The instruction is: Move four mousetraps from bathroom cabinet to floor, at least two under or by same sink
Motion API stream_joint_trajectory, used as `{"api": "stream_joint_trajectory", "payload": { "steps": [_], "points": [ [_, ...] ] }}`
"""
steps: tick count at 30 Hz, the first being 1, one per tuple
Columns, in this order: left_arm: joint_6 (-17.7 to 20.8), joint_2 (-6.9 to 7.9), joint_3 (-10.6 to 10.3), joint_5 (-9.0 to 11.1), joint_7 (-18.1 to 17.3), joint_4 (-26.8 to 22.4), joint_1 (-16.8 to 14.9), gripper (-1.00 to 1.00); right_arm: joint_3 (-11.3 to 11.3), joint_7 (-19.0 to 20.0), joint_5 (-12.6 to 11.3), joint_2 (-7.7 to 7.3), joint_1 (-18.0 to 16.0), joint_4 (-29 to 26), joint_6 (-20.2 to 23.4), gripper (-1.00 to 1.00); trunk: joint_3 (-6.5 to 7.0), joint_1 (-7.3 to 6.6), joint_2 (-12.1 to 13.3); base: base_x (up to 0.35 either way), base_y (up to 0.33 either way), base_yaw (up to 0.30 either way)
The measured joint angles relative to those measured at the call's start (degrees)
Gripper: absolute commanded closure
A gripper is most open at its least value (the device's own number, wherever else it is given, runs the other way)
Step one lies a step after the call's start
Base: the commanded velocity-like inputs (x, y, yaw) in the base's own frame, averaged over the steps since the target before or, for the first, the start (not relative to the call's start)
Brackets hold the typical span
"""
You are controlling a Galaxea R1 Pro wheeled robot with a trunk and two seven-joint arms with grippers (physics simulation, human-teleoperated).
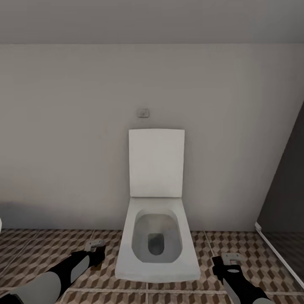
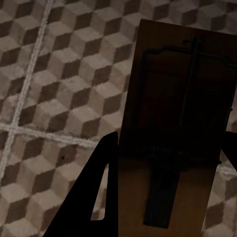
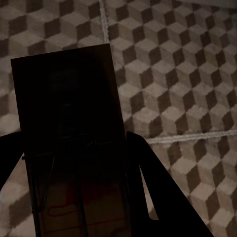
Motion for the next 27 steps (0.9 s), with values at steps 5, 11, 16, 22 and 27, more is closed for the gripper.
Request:
{"api": "stream_joint_trajectory", "payload": {
  "steps": [5, 11, 16, 22, 27],
  "points": [
    [0.0, -0.01, 0.1, 0.0, 0.0, 0.0, 0.0, 1.0, 0.0, 0.0, 0.0, -0.01, 0.0, 0.0, 0.0, 1.0, 0.0, 0.0, 0.0, 0.004, 0.064, 0.0],
    [0.0, -0.13, 0.0, 0.0, 0.0, 0.0, 0.0, 1.0, 0.0, 0.1, 0.0, -0.01, 0.0, 0.0, 0.0, 1.0, 0.0, 0.0, 0.0, 0.0, 0.014, 0.0],
    [0.0, -0.18, 0.1, 0.0, 0.0, 0.0, 0.0, 1.0, 0.0, 0.1, 0.0, -0.01, 0.0, 0.0, 0.0, 1.0, 0.0, 0.0, 0.0, 0.0, 0.001, 0.0],
    [0.0, -0.19, 0.2, 0.0, 0.0, 0.0, 0.0, 1.0, 0.0, 0.1, 0.0, -0.01, 0.0, 0.0, 0.0, 1.0, 0.0, 0.0, 0.0, 0.0, 0.0, 0.0],
    [0.1, -0.27, 0.2, 0.0, 0.1, 0.0, 0.0, 1.0, 0.0, 0.1, 0.1, -0.01, 0.0, 0.0, 0.0, 1.0, -1.1, 0.13, -0.1, 0.0, 0.0, 0.0]
  ]
}}
